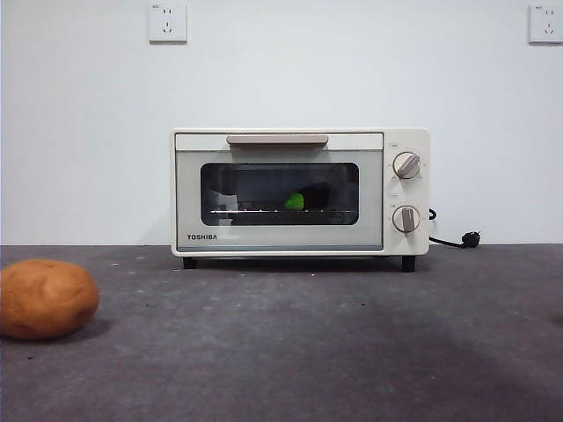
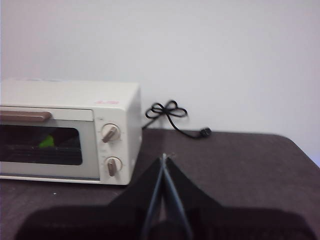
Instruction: Take the eggplant from the table,put the eggplant in the oven
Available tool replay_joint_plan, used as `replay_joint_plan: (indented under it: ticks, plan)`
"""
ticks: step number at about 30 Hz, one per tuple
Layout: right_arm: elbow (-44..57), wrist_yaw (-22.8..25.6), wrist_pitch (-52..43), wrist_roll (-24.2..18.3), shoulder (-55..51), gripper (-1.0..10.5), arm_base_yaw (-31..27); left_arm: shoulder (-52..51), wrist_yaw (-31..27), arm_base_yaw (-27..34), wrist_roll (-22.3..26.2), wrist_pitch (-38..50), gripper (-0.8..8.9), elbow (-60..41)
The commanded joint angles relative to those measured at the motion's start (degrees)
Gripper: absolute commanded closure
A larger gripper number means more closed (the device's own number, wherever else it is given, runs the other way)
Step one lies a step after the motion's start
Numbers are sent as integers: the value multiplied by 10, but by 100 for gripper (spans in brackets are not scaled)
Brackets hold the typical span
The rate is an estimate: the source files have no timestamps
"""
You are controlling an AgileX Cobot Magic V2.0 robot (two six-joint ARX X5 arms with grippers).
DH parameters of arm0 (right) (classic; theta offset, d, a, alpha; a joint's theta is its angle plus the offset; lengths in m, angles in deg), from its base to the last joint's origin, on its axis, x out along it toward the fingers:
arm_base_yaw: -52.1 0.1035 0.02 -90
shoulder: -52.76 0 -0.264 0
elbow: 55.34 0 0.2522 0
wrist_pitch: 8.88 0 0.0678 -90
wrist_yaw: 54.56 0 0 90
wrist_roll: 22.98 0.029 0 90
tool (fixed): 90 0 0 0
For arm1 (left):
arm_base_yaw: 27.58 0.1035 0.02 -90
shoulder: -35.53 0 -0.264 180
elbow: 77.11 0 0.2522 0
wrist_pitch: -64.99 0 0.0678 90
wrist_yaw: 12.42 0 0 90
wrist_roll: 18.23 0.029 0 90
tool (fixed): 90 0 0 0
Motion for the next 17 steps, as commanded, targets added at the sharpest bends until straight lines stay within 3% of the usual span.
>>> replay_joint_plan:
  ticks: [1, 8, 17]
  plan:
    - [78, -2, -69, -2, -32, 946, 5, 0, -1, 2, -4, 3, 817, -5]
    - [187, -2, -117, -1, -95, 946, 4, 0, -1, 2, -4, 4, 817, -5]
    - [229, -2, -115, 28, -95, 946, -20, 0, -1, 2, -4, 4, 817, -5]
